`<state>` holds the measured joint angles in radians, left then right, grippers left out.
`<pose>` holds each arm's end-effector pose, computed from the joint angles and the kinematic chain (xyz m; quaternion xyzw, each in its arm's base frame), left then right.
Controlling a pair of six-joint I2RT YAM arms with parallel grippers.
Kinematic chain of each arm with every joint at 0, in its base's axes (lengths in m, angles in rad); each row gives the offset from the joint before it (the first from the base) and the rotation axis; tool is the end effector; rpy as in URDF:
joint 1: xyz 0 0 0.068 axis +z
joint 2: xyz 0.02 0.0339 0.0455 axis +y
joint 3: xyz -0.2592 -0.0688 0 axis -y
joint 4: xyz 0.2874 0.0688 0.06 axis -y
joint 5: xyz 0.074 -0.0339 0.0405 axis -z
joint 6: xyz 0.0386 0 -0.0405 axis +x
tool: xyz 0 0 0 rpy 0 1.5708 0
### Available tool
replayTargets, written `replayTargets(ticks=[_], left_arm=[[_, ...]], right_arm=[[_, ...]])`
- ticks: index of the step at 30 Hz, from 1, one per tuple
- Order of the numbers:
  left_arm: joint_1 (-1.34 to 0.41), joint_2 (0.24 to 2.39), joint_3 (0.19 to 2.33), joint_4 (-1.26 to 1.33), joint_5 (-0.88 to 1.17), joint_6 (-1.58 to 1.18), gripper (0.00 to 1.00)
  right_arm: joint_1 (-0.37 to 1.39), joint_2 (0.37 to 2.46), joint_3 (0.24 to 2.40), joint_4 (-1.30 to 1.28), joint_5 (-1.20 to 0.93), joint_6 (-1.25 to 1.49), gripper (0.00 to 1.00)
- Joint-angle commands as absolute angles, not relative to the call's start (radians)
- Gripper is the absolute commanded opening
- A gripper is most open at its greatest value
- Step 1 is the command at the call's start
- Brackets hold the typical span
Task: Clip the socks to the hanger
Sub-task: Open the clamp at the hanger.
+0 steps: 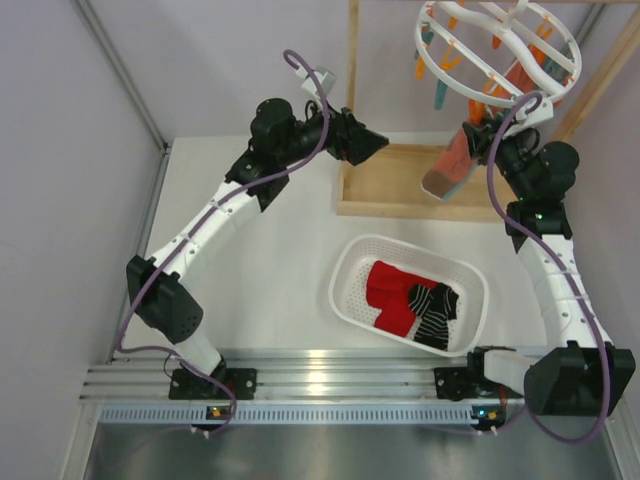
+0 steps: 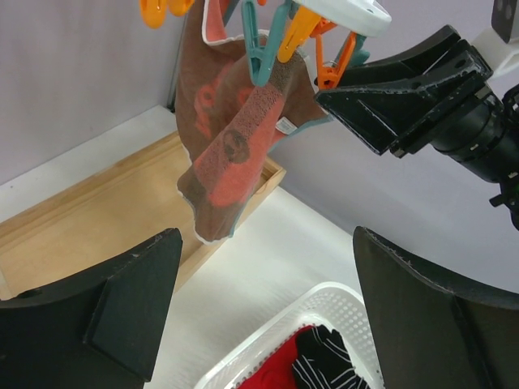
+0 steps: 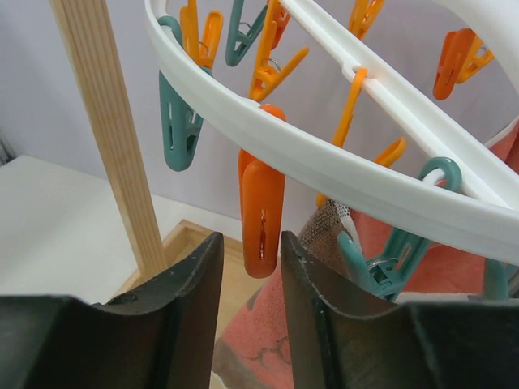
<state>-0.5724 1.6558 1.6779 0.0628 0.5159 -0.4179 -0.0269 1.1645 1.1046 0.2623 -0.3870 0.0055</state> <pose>0.3555 -0.2517 0.4472 0.2378 0.6376 -0.4902 0.5446 0.3158 0.0061 0.4163 -0.1389 0.6226 0.1134 0.7617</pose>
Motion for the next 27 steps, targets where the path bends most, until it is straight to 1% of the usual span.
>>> replayTargets(ticks=[1, 8, 11, 13, 18, 21, 27], left_arm=[[-0.58, 1.696, 1.742, 0.144, 0.503, -0.448, 0.92], [-0.606, 1.779, 1.868, 0.156, 0.491, -0.502, 0.92], [-0.629, 1.813, 1.928, 0.146, 0.483, -0.517, 0.91], [-0.638, 1.833, 1.966, 0.137, 0.477, -0.514, 0.91], [-0.652, 1.851, 1.994, 0.138, 0.462, -0.529, 0.91], [-0.657, 1.864, 2.016, 0.138, 0.462, -0.548, 0.91], [-0.666, 1.873, 2.034, 0.138, 0.492, -0.592, 0.92]], right_arm=[[-0.014, 1.147, 1.149, 0.313, -0.442, 0.028, 0.34], [-0.014, 1.112, 1.15, 0.273, -0.463, 0.031, 0.07], [-0.014, 1.106, 1.158, 0.267, -0.466, 0.026, 0.04], [-0.014, 1.106, 1.167, 0.259, -0.457, 0.025, 0.0], [-0.014, 1.111, 1.175, 0.258, -0.48, 0.008, 0.0], [-0.012, 1.106, 1.17, 0.264, -0.544, -0.057, 0.0], [-0.012, 1.095, 1.161, 0.287, -0.592, -0.178, 0.0]])
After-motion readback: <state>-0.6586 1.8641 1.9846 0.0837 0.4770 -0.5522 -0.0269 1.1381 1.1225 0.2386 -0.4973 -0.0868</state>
